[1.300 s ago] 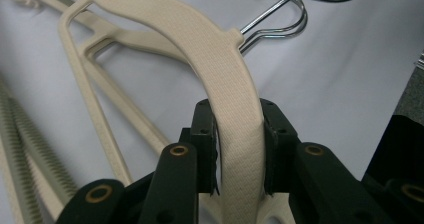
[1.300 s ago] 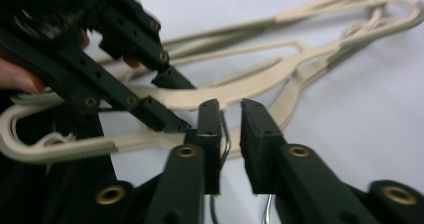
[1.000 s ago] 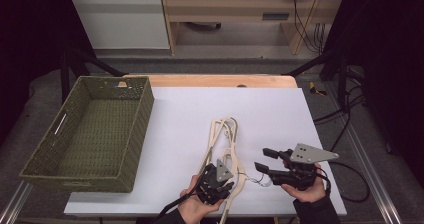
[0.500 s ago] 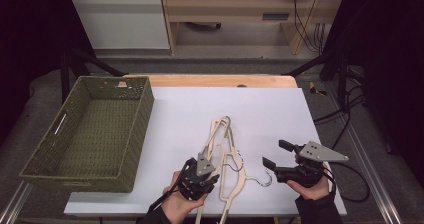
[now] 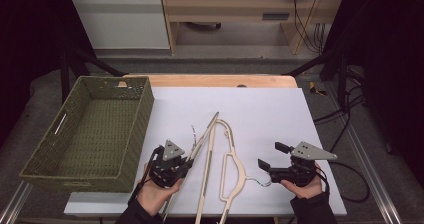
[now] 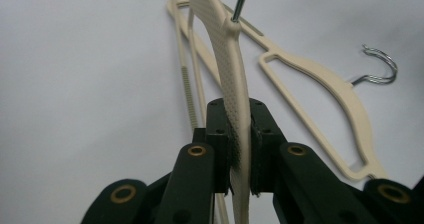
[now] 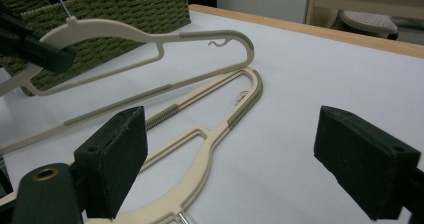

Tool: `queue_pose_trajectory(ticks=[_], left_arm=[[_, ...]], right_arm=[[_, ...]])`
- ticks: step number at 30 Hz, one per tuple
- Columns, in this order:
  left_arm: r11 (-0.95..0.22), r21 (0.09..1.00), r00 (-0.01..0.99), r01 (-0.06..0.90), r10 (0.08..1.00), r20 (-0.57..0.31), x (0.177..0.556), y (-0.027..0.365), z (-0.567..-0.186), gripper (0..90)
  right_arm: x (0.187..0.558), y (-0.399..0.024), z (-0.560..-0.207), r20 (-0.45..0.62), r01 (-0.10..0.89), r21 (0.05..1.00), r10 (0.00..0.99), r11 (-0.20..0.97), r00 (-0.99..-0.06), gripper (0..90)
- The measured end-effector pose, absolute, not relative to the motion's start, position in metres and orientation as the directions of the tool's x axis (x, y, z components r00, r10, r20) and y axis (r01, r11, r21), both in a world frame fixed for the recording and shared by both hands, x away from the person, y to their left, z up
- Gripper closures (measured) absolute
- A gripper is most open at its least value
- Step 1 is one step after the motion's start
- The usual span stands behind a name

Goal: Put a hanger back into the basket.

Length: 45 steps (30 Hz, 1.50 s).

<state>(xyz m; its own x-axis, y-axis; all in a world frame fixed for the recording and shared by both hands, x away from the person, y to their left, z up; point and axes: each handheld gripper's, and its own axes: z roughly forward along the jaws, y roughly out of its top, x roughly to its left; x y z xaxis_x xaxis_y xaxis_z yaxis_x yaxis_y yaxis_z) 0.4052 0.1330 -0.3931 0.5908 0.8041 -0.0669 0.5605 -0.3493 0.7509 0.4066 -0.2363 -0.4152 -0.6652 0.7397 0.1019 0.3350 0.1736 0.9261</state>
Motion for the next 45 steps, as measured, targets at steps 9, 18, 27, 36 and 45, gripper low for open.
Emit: queue_pose_trajectory(ticks=[9, 18, 27, 36, 45], left_arm=[[-0.282, 0.752, 0.546, 0.596, 0.828, -0.123, 0.416, 0.153, -0.394, 85.4], [-0.275, 0.795, 0.6, 0.541, 0.788, -0.136, 0.409, 0.161, -0.378, 85.5], [-0.307, 0.846, 0.675, 0.435, 0.733, -0.081, 0.402, 0.174, -0.342, 85.5], [-0.354, 0.877, 0.716, 0.323, 0.698, 0.018, 0.399, 0.188, -0.289, 85.5], [-0.367, 0.881, 0.733, 0.299, 0.679, 0.034, 0.419, 0.221, -0.259, 85.5]], right_arm=[[0.407, -0.235, -0.418, 0.105, 0.346, 0.921, 0.739, 0.18, -0.665, 14.0], [0.406, -0.236, -0.417, 0.102, 0.334, 0.926, 0.732, 0.178, -0.673, 12.9], [0.406, -0.237, -0.416, 0.11, 0.333, 0.93, 0.744, 0.158, -0.659, 10.2], [0.406, -0.239, -0.414, 0.114, 0.331, 0.932, 0.752, 0.145, -0.65, 9.1], [0.406, -0.24, -0.414, 0.114, 0.328, 0.935, 0.757, 0.138, -0.643, 7.1]])
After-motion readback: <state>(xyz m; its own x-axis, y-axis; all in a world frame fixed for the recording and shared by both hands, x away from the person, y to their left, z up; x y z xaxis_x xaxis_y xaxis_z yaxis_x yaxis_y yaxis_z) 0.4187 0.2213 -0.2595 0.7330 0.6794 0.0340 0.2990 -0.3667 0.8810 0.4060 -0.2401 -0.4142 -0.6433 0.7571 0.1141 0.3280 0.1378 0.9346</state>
